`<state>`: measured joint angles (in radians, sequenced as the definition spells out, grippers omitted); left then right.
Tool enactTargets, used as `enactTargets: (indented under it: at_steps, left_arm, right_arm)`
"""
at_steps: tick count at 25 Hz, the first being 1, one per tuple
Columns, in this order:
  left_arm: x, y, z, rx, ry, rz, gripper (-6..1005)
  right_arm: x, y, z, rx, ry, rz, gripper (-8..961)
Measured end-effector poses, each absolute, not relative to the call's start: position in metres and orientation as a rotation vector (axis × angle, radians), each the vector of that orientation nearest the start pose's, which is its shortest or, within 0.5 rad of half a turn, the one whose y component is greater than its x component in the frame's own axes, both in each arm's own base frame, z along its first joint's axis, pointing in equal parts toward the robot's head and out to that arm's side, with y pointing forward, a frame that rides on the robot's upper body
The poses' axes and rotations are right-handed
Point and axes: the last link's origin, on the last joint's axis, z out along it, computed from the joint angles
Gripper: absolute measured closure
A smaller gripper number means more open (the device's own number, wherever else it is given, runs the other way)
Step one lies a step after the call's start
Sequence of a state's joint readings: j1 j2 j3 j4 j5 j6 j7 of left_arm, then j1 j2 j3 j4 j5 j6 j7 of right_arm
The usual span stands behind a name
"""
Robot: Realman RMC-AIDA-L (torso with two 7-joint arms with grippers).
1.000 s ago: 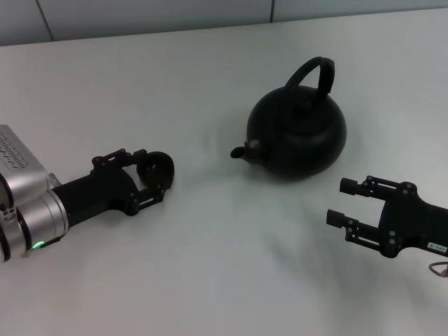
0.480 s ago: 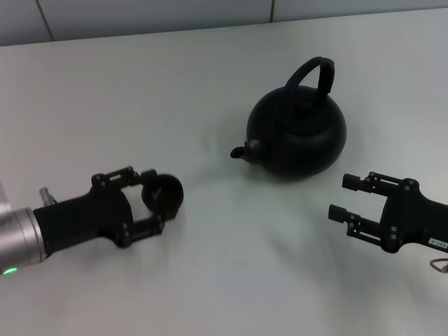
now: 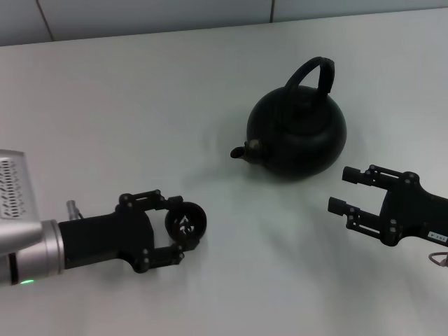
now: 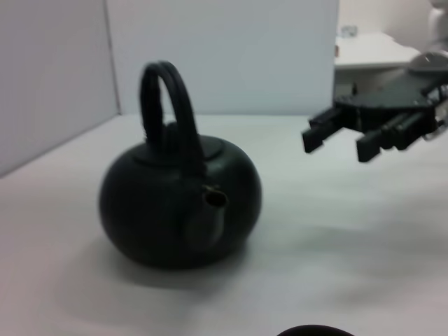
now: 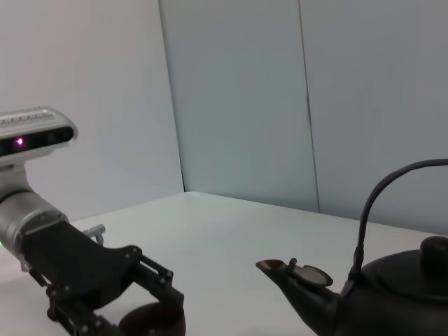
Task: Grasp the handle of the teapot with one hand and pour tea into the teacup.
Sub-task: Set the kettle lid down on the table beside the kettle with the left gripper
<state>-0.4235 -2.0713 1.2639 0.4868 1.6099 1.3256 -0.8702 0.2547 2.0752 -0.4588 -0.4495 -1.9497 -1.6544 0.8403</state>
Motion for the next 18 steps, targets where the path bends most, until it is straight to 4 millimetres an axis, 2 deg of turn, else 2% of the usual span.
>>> enactTargets:
  at_steps: [12,18]
  left_arm:
    - [-0.277,0.293,-0.084,-2.853,-0.138,-0.490,309]
    - [-0.275,0.295,-0.085,-2.853,-0.136,-0.482,273]
  right_arm:
    - [0.340,0.233,-0.002,-2.444,0.484,0.808,343]
    - [0.339,0.234,-0.002,-2.442,0.483,0.809,344]
